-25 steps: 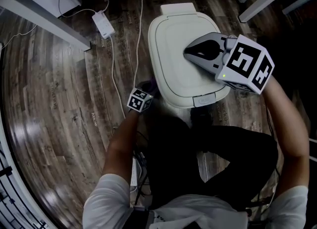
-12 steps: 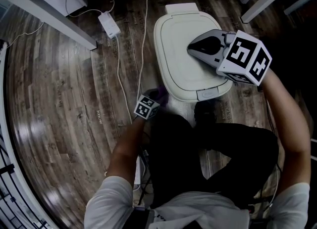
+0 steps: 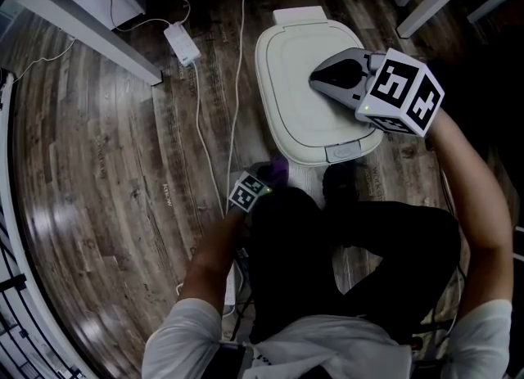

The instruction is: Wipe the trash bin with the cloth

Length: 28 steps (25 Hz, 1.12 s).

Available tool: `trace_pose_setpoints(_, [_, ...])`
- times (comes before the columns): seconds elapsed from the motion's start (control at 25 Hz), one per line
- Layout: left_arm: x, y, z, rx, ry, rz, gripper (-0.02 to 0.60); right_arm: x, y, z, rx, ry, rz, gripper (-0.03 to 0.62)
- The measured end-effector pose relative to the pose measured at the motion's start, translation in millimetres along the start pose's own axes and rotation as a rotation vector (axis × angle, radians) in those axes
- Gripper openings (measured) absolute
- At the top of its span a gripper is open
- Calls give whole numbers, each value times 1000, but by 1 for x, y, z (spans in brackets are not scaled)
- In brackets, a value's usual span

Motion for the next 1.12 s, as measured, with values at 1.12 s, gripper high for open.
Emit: trace_pose_setpoints(1.12, [135,-8,-116,31,-517,-145,83,3,6,0,36,-35,59,12])
Point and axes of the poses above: the fingertips, and each gripper's own axes: x backward along the fingers, y to its left, z out of its underside, the point moved 10 cm from there along x, backward along the fingers, and after that the axes turned 7 degrees about z, right-handed, at the moved point
